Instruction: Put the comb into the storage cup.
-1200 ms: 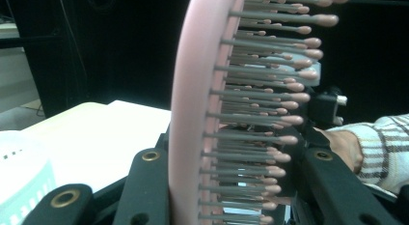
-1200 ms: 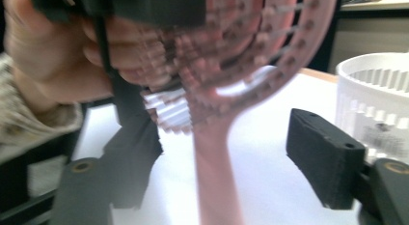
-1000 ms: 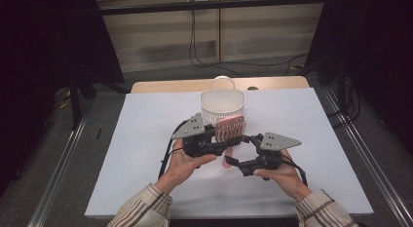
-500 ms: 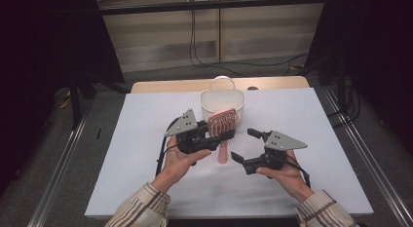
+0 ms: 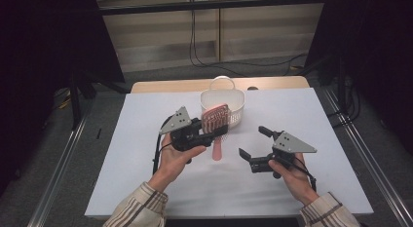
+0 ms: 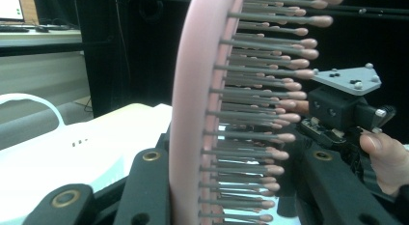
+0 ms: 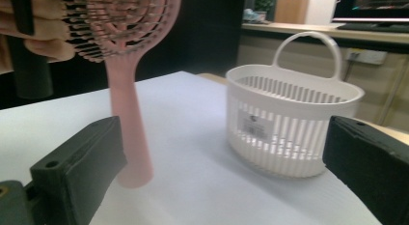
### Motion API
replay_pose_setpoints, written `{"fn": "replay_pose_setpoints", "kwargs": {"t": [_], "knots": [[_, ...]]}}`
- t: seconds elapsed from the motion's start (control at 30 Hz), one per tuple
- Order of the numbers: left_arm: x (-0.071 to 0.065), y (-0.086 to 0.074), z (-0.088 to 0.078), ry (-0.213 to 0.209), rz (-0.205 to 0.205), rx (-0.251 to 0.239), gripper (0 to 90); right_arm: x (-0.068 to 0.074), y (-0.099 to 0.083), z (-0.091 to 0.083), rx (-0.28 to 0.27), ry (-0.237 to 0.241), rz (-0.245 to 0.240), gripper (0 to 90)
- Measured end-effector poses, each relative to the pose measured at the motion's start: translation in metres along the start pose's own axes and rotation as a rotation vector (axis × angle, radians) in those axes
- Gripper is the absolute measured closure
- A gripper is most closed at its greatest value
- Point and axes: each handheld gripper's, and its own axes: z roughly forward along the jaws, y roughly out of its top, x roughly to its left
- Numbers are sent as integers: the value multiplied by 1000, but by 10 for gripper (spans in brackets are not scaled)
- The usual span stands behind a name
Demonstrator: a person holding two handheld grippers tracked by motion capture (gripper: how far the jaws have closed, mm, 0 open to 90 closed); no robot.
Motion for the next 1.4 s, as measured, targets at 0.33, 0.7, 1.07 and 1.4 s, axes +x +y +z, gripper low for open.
{"fn": "replay_pose_setpoints", "kwargs": {"t": [0.33, 0.7, 1.07, 1.4], "knots": [[3, 5, -8, 35, -11, -11, 615, -2, -2, -18, -22, -86, -14, 6], [1, 13, -15, 64, -17, -16, 616, -7, -6, -37, -22, -166, -9, 7], [5, 24, -20, 124, -9, -13, 616, -9, -12, -54, -16, -216, -23, 15], [12, 25, -13, 166, -10, -15, 616, -15, -18, -70, -13, -245, -30, 19]]}}
